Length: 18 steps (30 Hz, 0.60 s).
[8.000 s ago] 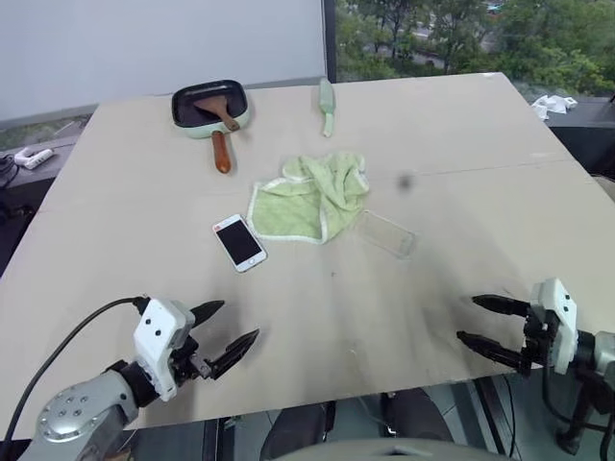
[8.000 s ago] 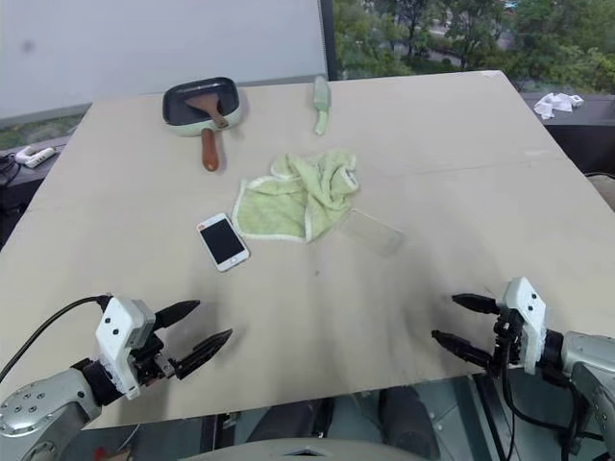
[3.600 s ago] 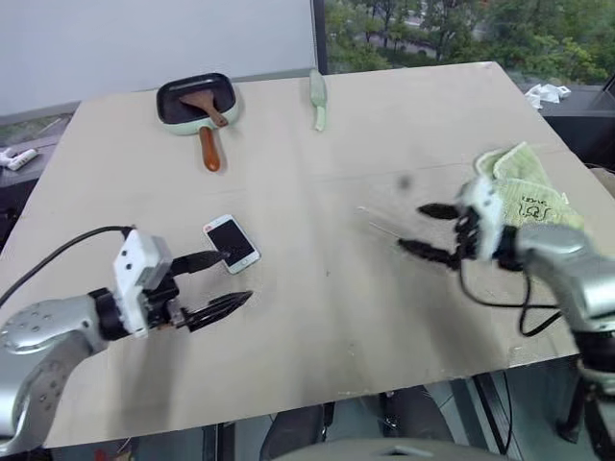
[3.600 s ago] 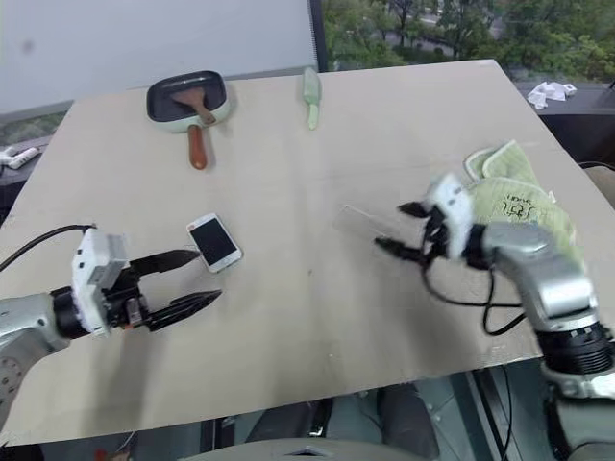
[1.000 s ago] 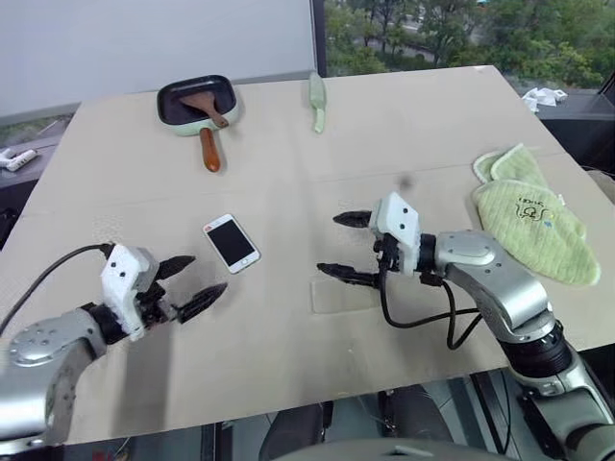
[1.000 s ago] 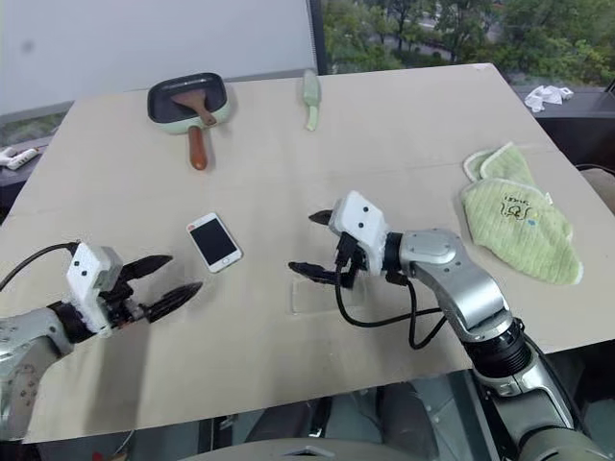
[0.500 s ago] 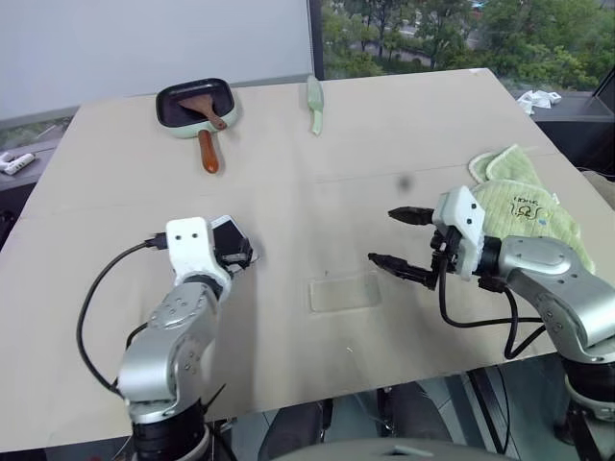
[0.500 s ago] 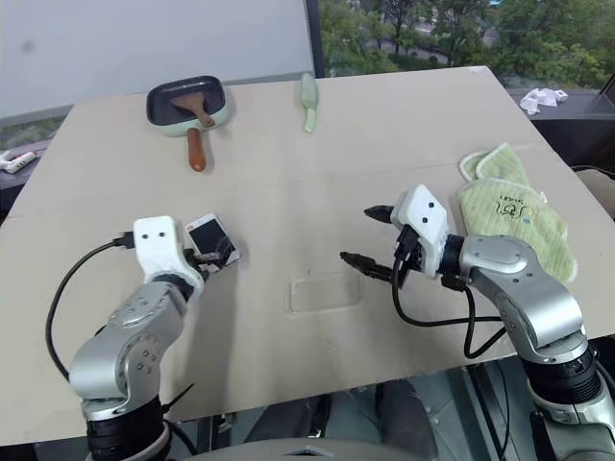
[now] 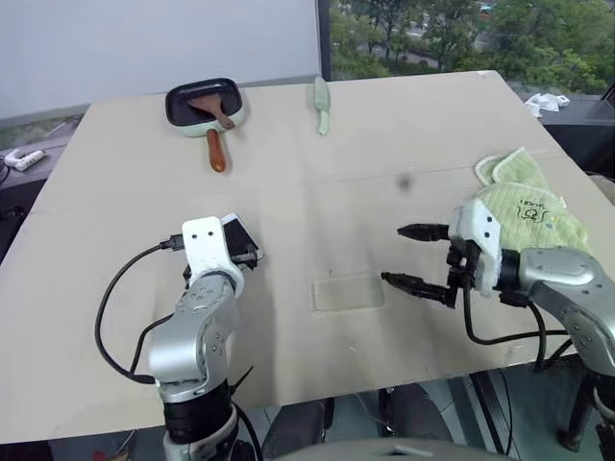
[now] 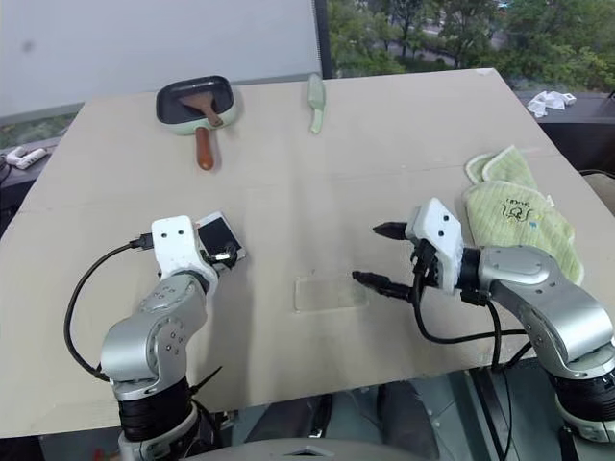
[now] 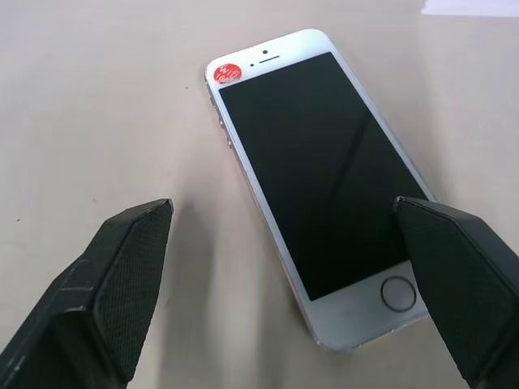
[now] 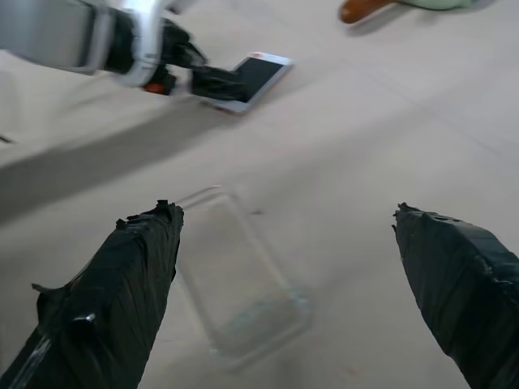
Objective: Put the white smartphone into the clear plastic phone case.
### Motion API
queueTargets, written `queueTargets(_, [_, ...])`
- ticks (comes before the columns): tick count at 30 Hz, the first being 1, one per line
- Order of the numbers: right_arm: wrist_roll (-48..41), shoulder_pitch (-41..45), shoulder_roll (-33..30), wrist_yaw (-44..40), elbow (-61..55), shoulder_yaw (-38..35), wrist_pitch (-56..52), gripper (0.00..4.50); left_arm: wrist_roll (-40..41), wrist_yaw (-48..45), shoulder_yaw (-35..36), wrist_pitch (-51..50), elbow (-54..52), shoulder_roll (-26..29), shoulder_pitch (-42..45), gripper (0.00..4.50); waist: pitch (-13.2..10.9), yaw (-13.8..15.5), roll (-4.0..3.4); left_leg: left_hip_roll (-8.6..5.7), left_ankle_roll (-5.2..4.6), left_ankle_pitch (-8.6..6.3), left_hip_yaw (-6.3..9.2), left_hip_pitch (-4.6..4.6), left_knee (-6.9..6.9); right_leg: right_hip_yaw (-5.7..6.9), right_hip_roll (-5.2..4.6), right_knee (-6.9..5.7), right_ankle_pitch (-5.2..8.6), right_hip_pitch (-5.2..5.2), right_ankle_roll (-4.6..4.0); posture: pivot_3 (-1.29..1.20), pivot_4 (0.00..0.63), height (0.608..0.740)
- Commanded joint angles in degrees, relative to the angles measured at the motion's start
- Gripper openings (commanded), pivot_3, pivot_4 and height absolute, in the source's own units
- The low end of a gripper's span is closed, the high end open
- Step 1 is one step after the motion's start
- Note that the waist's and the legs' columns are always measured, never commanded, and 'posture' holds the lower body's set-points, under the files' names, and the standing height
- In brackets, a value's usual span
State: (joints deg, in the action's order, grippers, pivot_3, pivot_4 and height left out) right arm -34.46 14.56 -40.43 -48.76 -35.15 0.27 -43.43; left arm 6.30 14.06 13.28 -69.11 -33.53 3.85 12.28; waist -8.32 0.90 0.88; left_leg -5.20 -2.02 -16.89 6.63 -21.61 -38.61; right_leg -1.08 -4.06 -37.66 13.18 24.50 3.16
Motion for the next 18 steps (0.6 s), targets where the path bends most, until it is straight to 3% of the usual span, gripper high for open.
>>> queueTargets(1, [-3.7,0.1,-0.14,-0.92,-2.95,-2.38,0.88,4.48,-1.89,0.83,-0.18,-1.64,3.17,-1.01,-0.04,4.5,0.06,0.0,-0.03,0.0,0.0,0.0,0.0,0.02,0.0,0.0,0.0,0.0,0.0,-0.02,0.0,0.0,0.15,0.74])
queueTargets(18, [-5.58,0.25,-0.45,-0.14,-1.3,-3.38,3.71,4.48,-5.77,0.58,-3.46,-1.05,7.32,-5.3,2.73,4.5,0.28,0.12,-0.07,0.0,0.0,0.0,0.02,0.04,-0.02,0.01,-0.01,0.0,0.0,-0.07,0.0,0.0,0.15,0.74])
